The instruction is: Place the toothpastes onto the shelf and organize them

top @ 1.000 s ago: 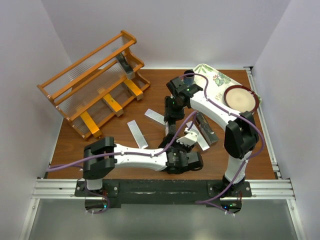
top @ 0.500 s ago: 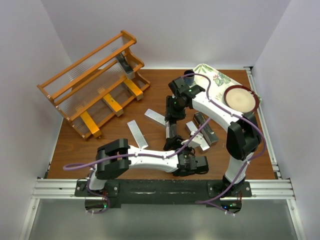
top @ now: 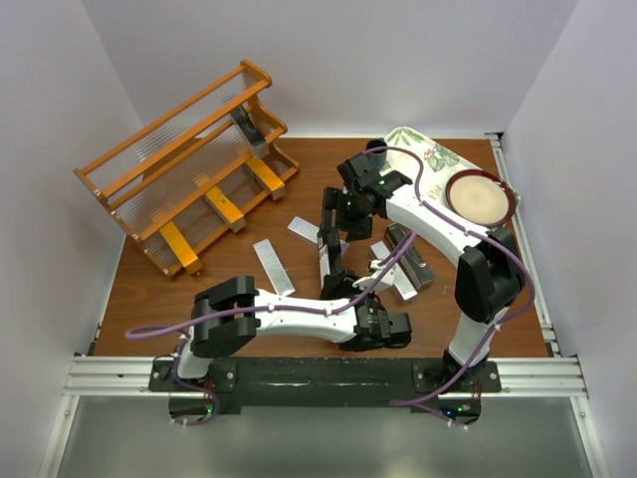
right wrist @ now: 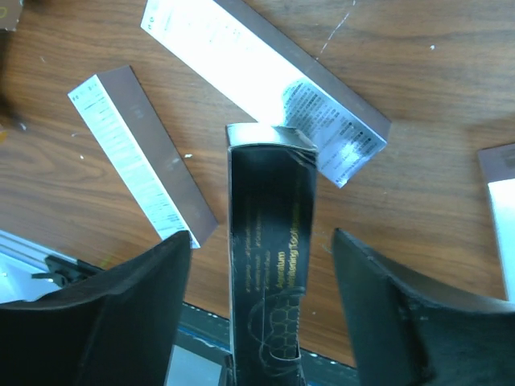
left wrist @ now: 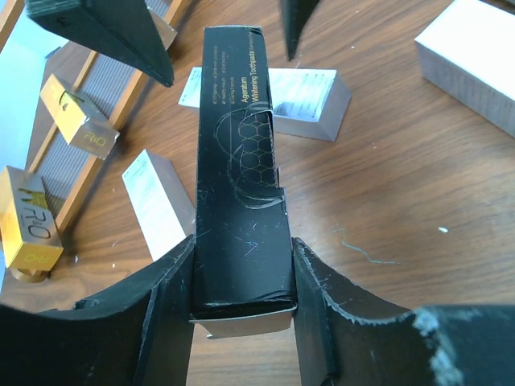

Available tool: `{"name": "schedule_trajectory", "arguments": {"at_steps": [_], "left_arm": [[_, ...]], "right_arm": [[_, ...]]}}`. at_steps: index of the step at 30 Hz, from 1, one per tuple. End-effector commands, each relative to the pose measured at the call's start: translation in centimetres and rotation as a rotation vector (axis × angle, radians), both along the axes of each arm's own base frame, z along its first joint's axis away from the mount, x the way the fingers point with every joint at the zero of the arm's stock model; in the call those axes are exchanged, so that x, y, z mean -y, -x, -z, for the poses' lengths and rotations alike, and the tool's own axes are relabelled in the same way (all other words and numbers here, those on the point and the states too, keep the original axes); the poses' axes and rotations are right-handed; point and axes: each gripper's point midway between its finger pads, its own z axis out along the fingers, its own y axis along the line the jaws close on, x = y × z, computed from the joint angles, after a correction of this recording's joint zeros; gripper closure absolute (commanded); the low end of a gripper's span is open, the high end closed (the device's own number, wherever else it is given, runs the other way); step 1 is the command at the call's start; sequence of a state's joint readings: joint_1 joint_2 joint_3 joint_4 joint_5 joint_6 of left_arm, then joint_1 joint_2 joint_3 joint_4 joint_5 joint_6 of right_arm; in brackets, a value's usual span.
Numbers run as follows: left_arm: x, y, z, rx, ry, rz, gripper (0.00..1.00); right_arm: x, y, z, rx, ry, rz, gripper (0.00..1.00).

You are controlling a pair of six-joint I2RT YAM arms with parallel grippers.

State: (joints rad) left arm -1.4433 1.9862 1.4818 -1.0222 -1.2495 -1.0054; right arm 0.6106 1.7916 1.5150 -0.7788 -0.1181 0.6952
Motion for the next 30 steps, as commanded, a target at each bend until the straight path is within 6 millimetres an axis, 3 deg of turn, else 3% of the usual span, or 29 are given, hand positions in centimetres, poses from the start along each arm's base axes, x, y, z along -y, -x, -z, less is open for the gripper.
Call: {"name": "schedule_trajectory", "arguments": {"at_steps": [1,9,14,16,21,25,30], "left_arm": [[0.0,-0.5,-2.5,0.1,0.071,-0.03,0.82],[-1.2,-0.4,-3.9,0.119,0.11,-0.049,0.89],[-2.1,-0.4,-4.9,0.117,0.149,-0.057,0.89],[-2.4,-0.4,-4.9,0.112,0.161,-0.059,0.89],[-3.8,-1.0,-5.3,0.08,0.229,-0.072,0.89],[-5.3,-1.7,-6.4,0.063,0.281,-0.086,0.9],[-7.3,-2.1,-8.7,0.054,0.343,-0.105,0.89]], "right_arm": [[-0.4,-0.3,-1.9,0.044,-0.071,0.023,0.2],[0.2,-1.2,-3.1,0.104,-0.084,0.058,0.16],[0.9,-2.5,-6.6,0.225,-0.133,0.077,0.06],[1.7,-3.0,-7.9,0.279,-0.125,0.074,0.02],[4.3,-3.5,-12.1,0.442,-0.082,0.096,0.01],[6.3,-3.5,-13.5,0.516,-0.039,0.123,0.02],[8.2,-3.1,-13.5,0.555,0.013,0.134,0.01]]}}
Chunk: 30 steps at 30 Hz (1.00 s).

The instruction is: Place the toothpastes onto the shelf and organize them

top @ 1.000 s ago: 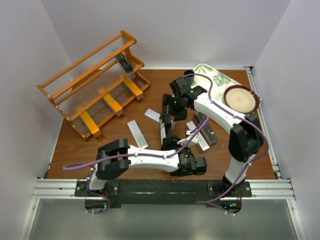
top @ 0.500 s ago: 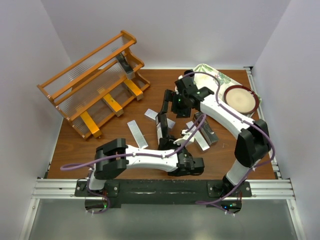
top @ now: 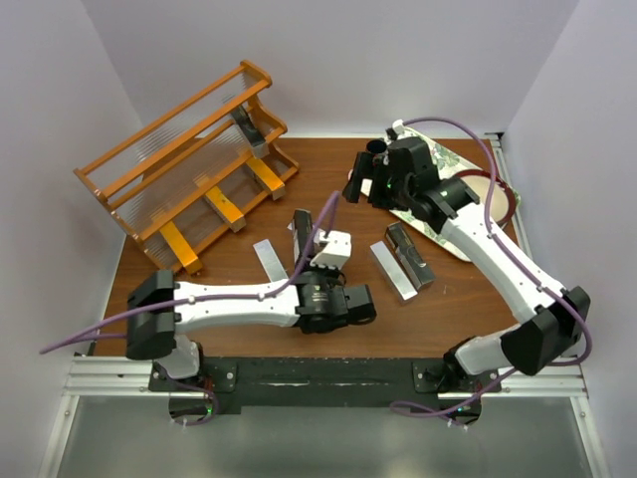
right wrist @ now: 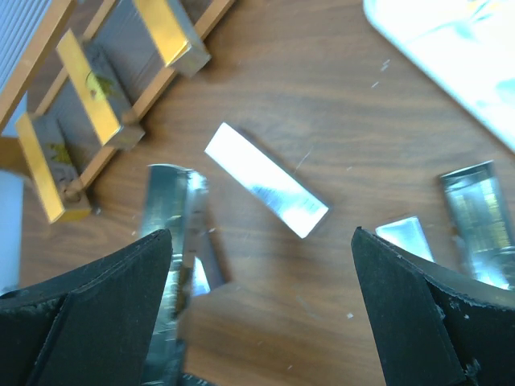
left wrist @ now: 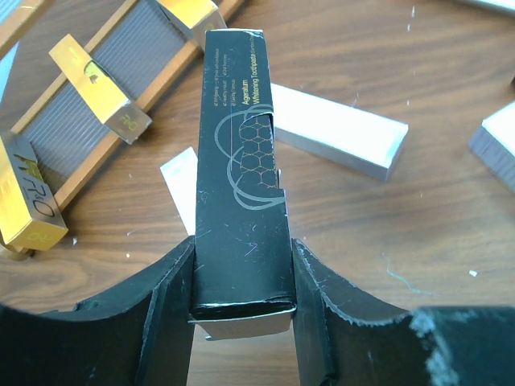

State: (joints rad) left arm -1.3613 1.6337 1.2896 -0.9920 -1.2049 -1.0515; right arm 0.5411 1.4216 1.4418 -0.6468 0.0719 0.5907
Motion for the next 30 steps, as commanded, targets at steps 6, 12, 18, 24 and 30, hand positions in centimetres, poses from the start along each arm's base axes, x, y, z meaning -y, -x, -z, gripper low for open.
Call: {"name": "schedule_trajectory", "arguments": {"at_steps": [6,12,18,24,30], "left_arm": [[-4.9,-1.8,-5.9,0.072,0.125,-0.084,0.88],[-9.0,-3.0,-8.6,0.127,0.135,-0.18,0.88],[-12.2,-5.1,-10.3,0.161,0.115,-0.28,0.87],[-15.1,-8.5,-13.0,0.251,0.142,-0.351,0.87],[-17.6,-12.0,-14.1,0.291,0.163,-0.384,0.88]], "right_arm": [[5.0,-0.1,0.0,0.102,0.137,0.099,0.01],[6.4,0.3,0.6,0.105,0.162,0.113,0.01],[7.3,0.7,1.8,0.094,0.187,0.117,0.01],[8.1,1.1,2.3,0.1,0.206,0.116,0.02],[8.9,1.6,2.8,0.106,0.224,0.122,0.01]]}}
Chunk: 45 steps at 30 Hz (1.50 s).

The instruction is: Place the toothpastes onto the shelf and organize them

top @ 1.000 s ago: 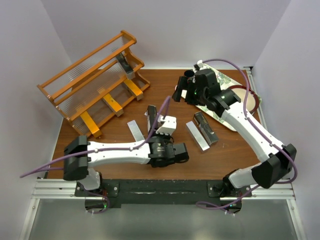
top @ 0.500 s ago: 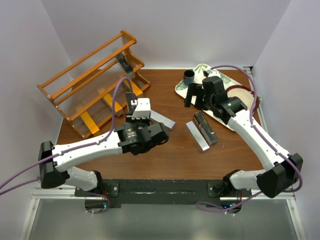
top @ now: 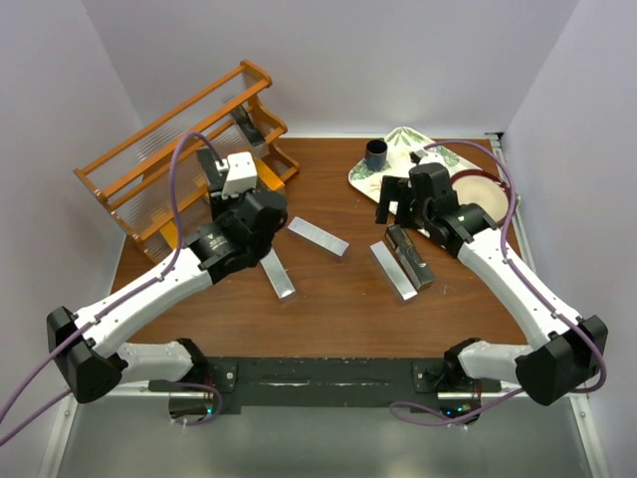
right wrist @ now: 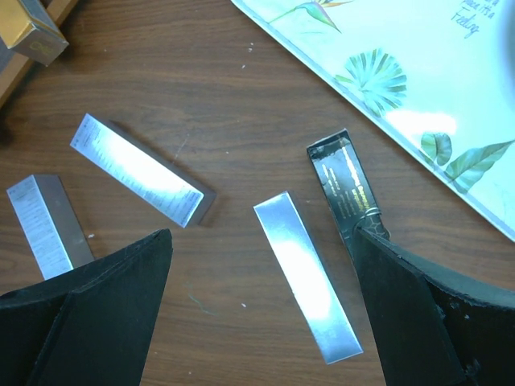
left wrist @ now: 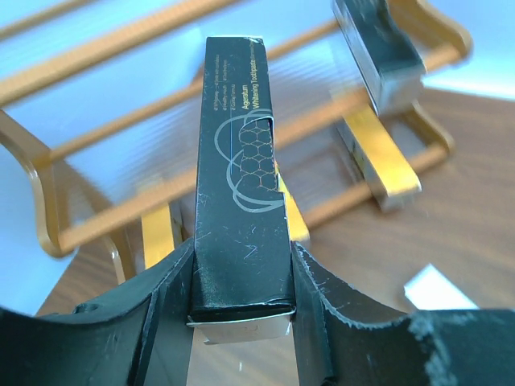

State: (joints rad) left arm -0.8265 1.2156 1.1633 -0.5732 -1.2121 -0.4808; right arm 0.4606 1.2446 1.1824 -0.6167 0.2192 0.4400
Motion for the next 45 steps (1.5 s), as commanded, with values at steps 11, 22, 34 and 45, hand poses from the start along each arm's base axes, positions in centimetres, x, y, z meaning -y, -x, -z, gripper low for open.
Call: {"name": "schedule_trajectory", "arguments": {"at_steps": [11,22,34,45], "left_arm": [[-4.5,-8.4,-0.5,0.1,0.067,-0.144,0.88],[-5.6,-10.6,0.9,0.098,0.071,-0.183,0.88],[-6.3,-13.3,3.1,0.101,0.083,-0.21,0.85],[-7.1,-13.8,5.6,0.068,0.088,-0.243,0.73]], "right_arm": [[2.0,0.4,-1.8,0.123,0.041,0.015,0.01],[2.0,0.4,-2.0,0.144,0.043,0.009,0.01],[1.8,0.5,-1.5,0.142,0.046,-0.013,0.01],[1.5,0.6,-1.0,0.127,0.044,-0.034,0.01]]}}
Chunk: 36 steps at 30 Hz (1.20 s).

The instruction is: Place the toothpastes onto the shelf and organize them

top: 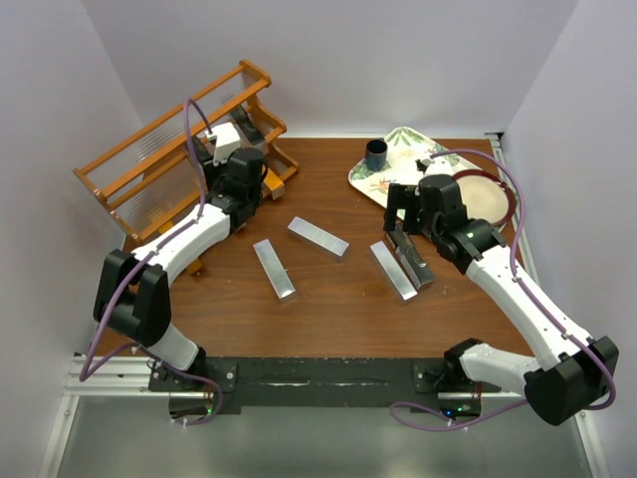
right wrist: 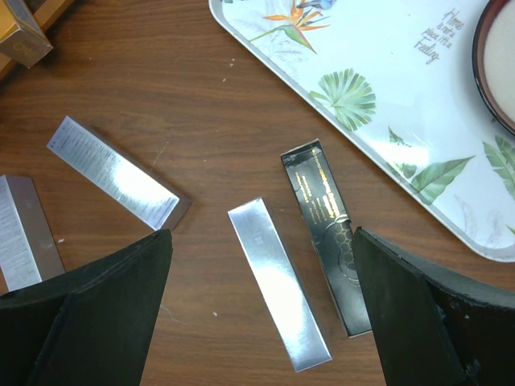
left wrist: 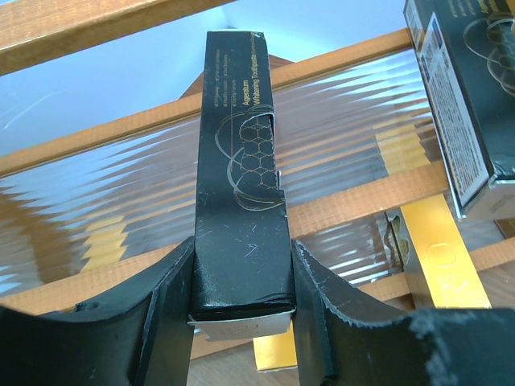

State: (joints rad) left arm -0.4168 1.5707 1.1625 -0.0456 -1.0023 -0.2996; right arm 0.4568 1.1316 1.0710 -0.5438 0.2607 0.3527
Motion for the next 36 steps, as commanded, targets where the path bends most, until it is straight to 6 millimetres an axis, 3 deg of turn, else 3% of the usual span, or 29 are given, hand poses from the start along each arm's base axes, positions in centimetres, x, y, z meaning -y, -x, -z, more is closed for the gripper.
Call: {"name": "schedule_trajectory", "arguments": {"at_steps": [1,5,19,25,31,36], "left_arm": [[-1.1,-1.0,-1.0,0.09,0.05,-0.059,0.73],[-1.8,-1.3,-0.5,0.095,0.073,-0.073,0.71],[-1.1,-1.6,0.9,0.063,0.135,-0.033,0.57],[-0.9,-1.7,1.0,0.063,0.145,-0.027,0.44],[-0.4,-1.8,0.5,0.05,0.165,0.0,0.25],[0.2,-1.0,-2.4,0.07,0.207,0.058,0.11]], "right_arm": [[-0.5,-0.4,-0.8,0.036,-0.019,-0.024,0.01],[-0.4,-0.3,-0.7,0.034,-0.018,-0.026,0.01],[-0.6,-0.4,-0.5,0.028,-0.015,-0.034,0.01],[-0.7,-0.4,-0.4,0.021,-0.019,-0.039,0.01],[-0.7,-0.4,-0.5,0.018,-0.019,-0.042,0.01],[-0.2,-0.1,0.3,-0.036,0.024,-0.03,0.01]]}}
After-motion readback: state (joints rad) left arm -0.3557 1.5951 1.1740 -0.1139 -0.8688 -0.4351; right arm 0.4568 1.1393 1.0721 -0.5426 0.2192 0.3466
